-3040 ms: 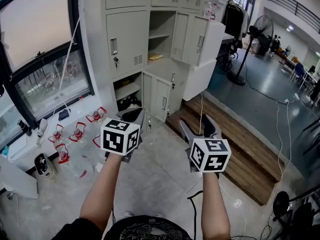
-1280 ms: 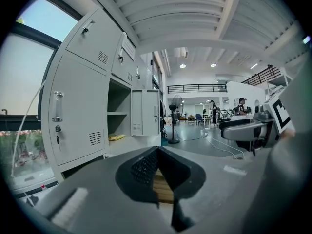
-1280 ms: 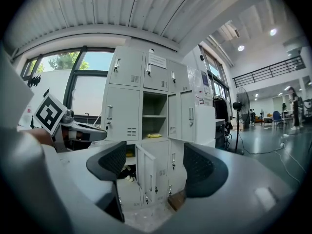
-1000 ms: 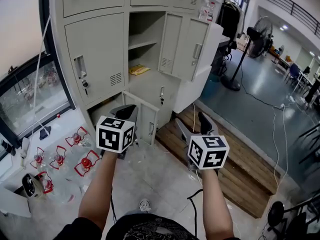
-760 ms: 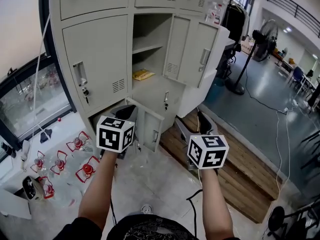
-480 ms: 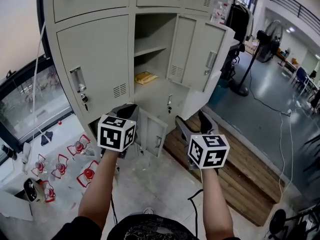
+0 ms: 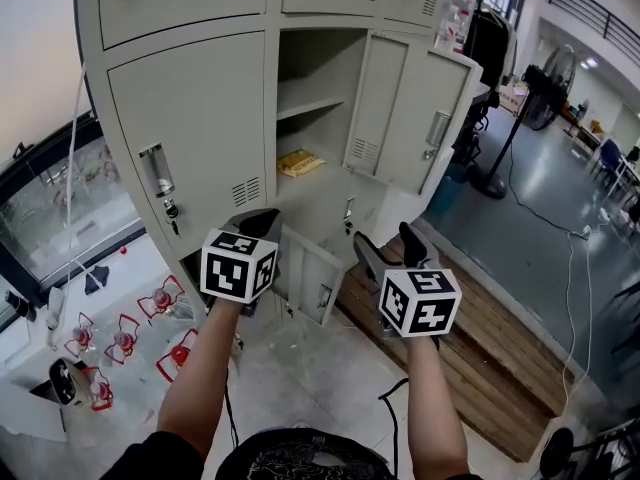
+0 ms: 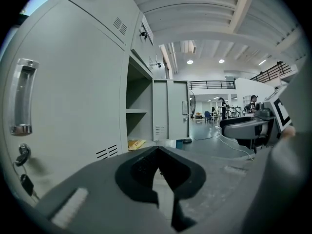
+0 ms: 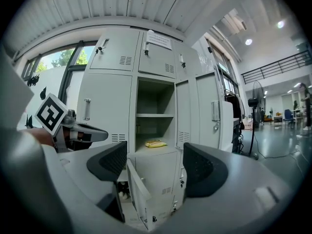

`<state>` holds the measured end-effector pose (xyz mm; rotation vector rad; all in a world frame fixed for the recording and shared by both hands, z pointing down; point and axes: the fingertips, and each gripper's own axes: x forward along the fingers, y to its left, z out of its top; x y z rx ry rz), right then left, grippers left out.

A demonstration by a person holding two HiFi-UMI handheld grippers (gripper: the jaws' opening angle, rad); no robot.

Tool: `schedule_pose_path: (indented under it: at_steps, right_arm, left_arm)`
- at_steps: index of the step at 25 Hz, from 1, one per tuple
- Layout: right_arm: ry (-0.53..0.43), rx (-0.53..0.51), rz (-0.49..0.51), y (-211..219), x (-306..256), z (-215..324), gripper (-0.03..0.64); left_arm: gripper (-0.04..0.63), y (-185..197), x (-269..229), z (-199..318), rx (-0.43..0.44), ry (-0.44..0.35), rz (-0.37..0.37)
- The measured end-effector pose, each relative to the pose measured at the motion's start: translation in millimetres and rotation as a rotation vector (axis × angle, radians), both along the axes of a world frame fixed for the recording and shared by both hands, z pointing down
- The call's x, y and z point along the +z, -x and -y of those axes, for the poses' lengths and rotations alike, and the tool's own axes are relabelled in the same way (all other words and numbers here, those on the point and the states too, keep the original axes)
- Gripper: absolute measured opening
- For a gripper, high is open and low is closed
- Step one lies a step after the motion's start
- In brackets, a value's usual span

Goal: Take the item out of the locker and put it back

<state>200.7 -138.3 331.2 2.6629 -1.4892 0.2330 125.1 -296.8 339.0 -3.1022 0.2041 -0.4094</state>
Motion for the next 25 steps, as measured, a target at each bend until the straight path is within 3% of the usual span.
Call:
schedule_pose_path:
  at_steps: [15,25]
  right_arm:
    - [0.001,-0.081,-0.006,-37,20,42,0.368]
    - [0.013,-0.265,0.004,-85,30,102,0.364]
  left_arm:
    - [0.003,-27,13,25,-0.059,-0.024,-0.008]
    - [0.004,-53,20,57,-0.228,-0.022,0.000]
